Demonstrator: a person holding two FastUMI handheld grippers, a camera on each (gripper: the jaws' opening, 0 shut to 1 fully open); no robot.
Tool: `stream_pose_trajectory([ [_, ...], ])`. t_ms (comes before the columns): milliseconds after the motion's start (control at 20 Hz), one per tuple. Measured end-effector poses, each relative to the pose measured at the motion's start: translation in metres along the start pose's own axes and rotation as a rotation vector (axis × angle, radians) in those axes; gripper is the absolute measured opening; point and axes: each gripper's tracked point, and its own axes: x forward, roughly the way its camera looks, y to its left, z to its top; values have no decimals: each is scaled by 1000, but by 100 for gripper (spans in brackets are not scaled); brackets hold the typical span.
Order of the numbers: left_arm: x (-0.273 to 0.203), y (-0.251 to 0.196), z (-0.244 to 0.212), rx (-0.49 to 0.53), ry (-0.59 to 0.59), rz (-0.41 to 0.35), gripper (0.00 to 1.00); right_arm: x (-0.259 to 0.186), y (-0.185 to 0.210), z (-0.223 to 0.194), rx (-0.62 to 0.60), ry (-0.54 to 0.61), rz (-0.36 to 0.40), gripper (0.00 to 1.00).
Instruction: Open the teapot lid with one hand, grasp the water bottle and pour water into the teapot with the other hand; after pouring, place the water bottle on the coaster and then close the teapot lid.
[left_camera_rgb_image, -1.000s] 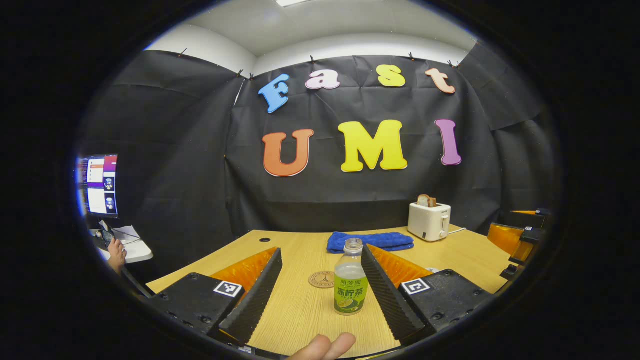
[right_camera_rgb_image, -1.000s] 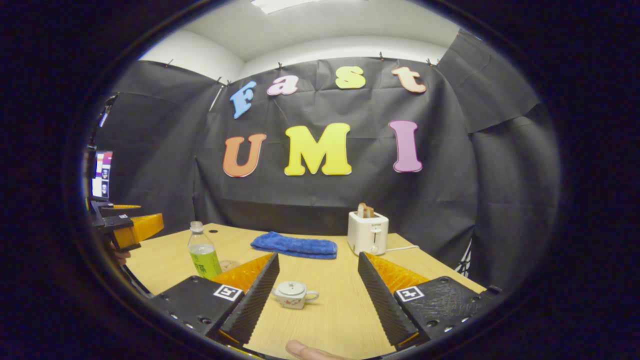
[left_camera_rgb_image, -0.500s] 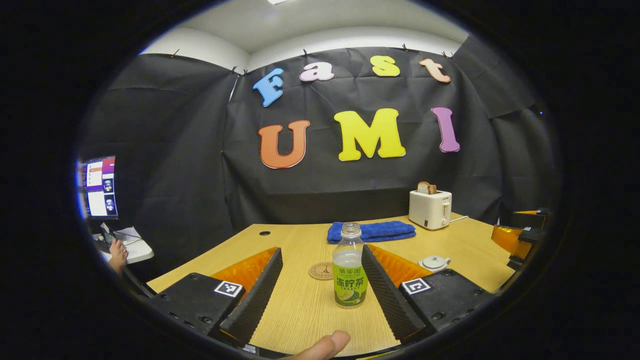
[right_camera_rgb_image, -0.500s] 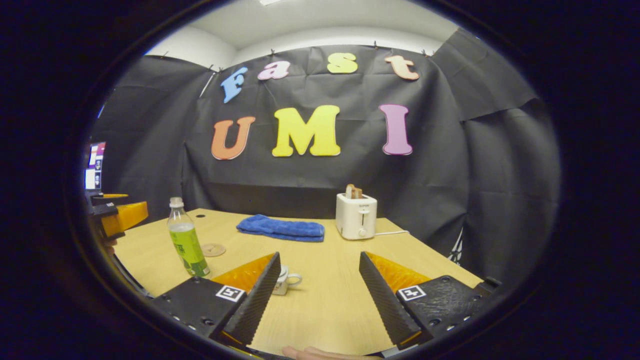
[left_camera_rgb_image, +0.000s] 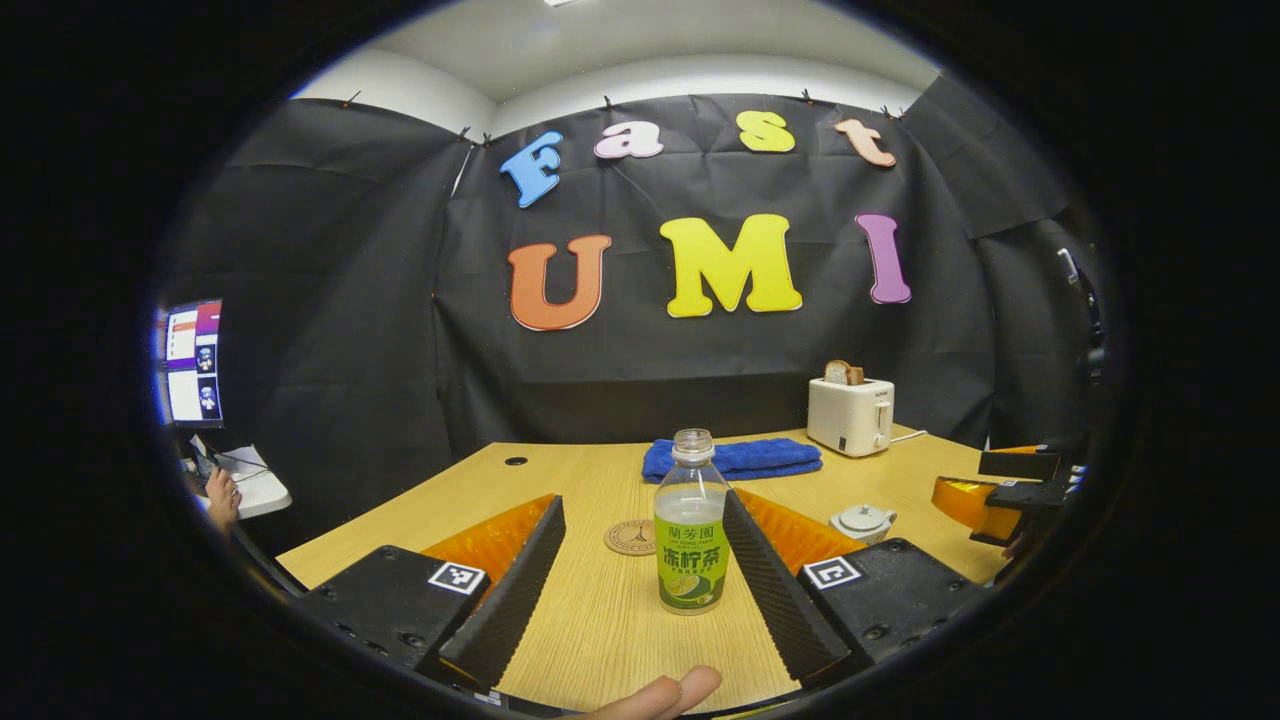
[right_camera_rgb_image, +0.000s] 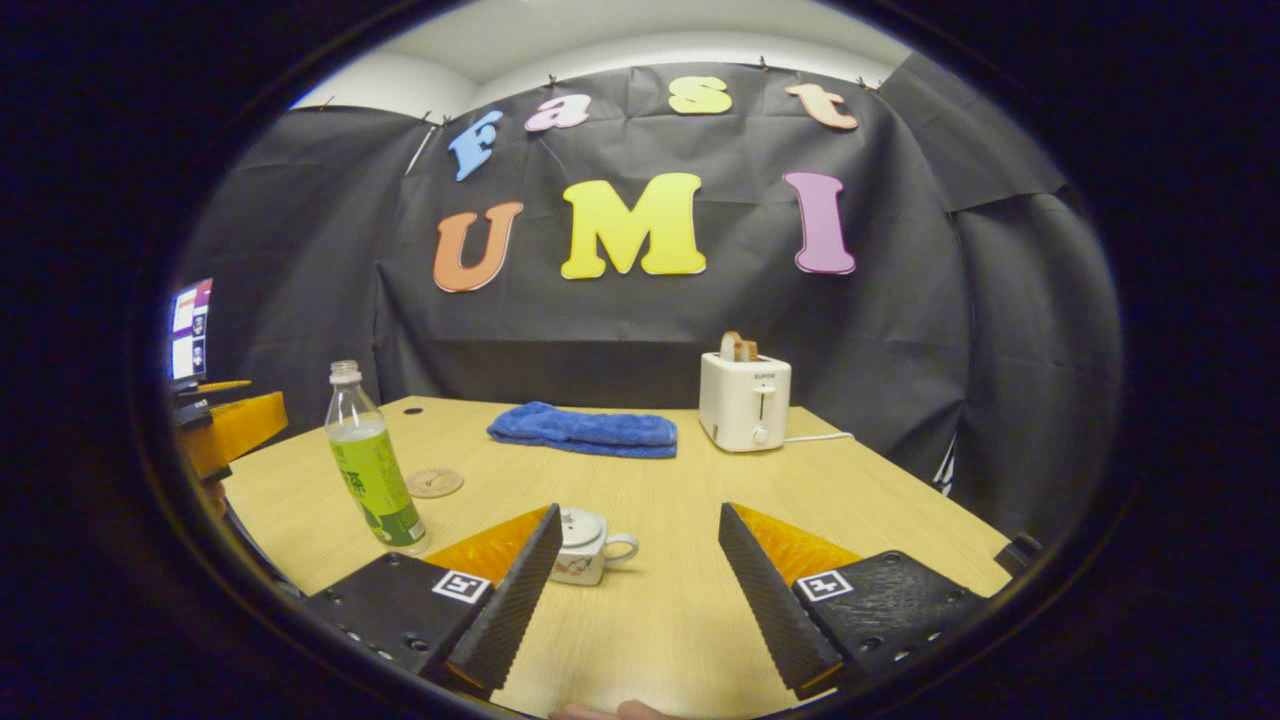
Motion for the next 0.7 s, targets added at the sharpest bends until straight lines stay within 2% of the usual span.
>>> stream_pose_trajectory([
  [200, 5, 0, -9, 1, 10, -2, 96, 27, 23, -13, -21, 41, 27, 95],
  [450, 13, 12, -12, -11, 2, 16, 99, 57, 44, -20, -37, 60, 46, 95],
  [600, 18, 20, -14, -36, 6, 35, 99, 73, 52, -22, -39, 66, 47, 90],
  [700, 19, 31, -14, -18, -9, 76, 99, 76, 56, -25, -38, 67, 45, 76],
])
